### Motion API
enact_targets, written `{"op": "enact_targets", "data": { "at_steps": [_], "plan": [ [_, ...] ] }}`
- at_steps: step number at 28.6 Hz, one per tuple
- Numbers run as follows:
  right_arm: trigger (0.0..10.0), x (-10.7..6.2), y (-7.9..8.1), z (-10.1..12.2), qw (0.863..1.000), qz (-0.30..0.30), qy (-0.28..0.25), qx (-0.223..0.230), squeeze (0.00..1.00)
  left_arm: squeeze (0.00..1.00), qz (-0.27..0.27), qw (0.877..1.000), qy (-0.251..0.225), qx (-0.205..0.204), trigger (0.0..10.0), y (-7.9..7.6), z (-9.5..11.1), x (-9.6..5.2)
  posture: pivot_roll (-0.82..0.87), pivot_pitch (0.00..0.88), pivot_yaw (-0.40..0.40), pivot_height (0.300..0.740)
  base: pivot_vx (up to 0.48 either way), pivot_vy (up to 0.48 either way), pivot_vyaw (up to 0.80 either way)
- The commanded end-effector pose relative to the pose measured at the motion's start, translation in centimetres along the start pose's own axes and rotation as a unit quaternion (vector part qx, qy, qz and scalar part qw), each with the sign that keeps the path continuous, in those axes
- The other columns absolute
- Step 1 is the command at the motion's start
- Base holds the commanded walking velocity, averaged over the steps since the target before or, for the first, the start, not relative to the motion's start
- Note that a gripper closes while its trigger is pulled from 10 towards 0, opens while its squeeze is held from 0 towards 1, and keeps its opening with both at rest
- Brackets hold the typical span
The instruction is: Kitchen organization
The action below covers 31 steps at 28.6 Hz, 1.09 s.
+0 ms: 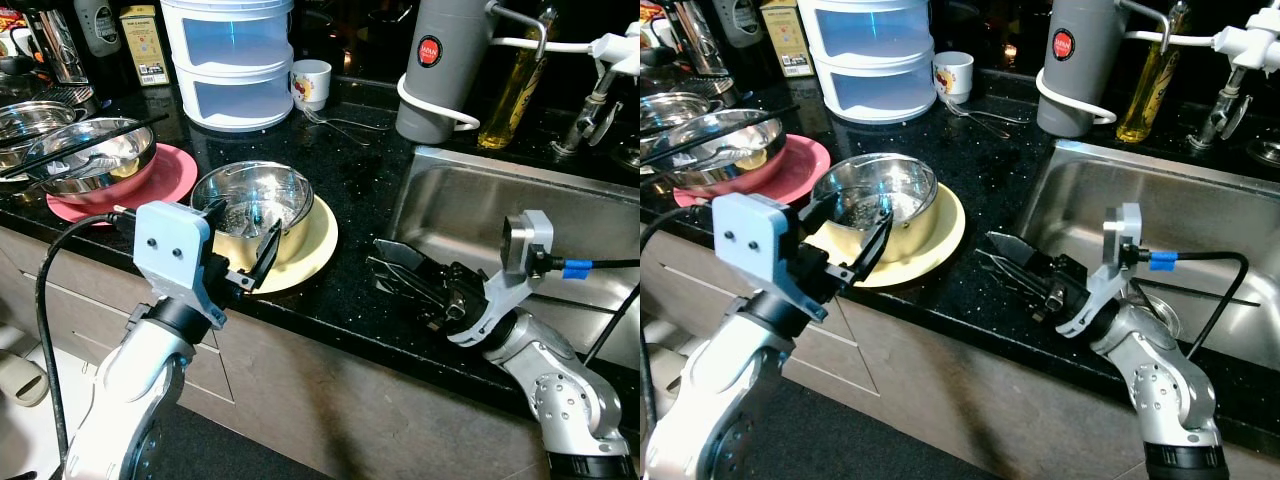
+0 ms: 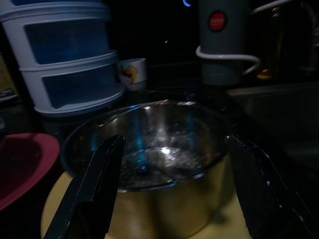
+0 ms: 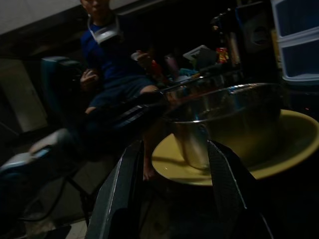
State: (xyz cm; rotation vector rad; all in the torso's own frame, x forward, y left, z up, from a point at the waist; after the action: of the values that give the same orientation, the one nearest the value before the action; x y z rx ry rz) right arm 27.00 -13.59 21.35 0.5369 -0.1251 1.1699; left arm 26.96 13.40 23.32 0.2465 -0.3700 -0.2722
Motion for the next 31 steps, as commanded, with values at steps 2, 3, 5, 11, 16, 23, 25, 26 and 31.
{"op": "enact_targets", "data": {
  "at_steps": [2,3,5,11,16,23,25,26,31],
  "plan": [
    [10.0,0.2,0.7,-0.1,1.0,0.018,0.004,0.004,0.0,0.0,0.006,1.0,0.001,0.017,10.0,0.7,-0.2,0.0,0.04,0.083,-0.028,0.74,0.0,0.0,0.0],
    [10.0,0.2,0.7,-0.1,1.0,0.018,0.004,0.004,0.0,0.0,0.006,1.0,0.001,0.017,10.0,0.7,-0.2,0.0,0.04,0.083,-0.028,0.74,0.0,0.0,0.0],
    [10.0,0.2,0.8,-0.1,1.0,0.019,0.004,0.004,0.0,0.0,0.011,1.0,-0.001,0.027,10.0,1.2,-0.3,0.1,0.04,0.083,-0.03,0.74,0.0,0.0,0.0],
    [10.0,0.2,0.9,-0.1,1.0,0.019,0.006,0.005,0.0,0.0,0.015,0.999,-0.006,0.043,10.0,1.9,-0.4,0.6,0.03,0.084,-0.031,0.74,0.0,0.0,0.0],
    [10.0,0.2,0.9,0.0,1.0,0.018,0.007,0.004,0.0,0.0,0.017,0.999,-0.004,0.048,10.0,2.2,-0.8,0.7,0.03,0.085,-0.03,0.74,0.0,0.0,0.0],
    [10.0,0.1,1.0,0.1,1.0,0.017,0.009,0.002,0.0,0.0,0.021,0.998,0.01,0.055,10.0,2.8,-1.9,0.7,0.02,0.086,-0.028,0.74,0.0,0.0,0.0],
    [10.0,0.1,1.1,0.1,1.0,0.017,0.009,0.001,0.0,0.0,0.022,0.998,0.011,0.056,10.0,2.9,-2.1,0.7,0.02,0.086,-0.027,0.74,0.0,0.0,0.0],
    [10.0,0.1,1.1,0.1,1.0,0.017,0.009,0.001,0.0,0.0,0.022,0.998,0.012,0.057,10.0,2.9,-2.2,0.7,0.02,0.086,-0.027,0.74,0.0,0.0,0.0],
    [10.0,0.1,1.1,0.1,1.0,0.016,0.009,0.0,0.0,0.0,0.012,0.998,0.019,0.056,0.0,2.8,-2.8,0.7,0.02,0.087,-0.028,0.74,0.0,0.0,0.0]
  ]
}}
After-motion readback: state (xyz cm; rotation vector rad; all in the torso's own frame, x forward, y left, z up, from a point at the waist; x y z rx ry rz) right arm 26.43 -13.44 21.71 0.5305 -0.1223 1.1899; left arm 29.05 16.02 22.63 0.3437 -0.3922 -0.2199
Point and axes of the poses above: a point about 5 cm out from each wrist's last joint towards the gripper, its own x axis pointing out of the wrist towards the gripper, its own z axis along the axis of the wrist's last joint, y = z × x, the point moved 3 cm from there along x, pointing out of the wrist towards the gripper, and after that the axes turned 9 degrees about x, right-handed, at the moved point
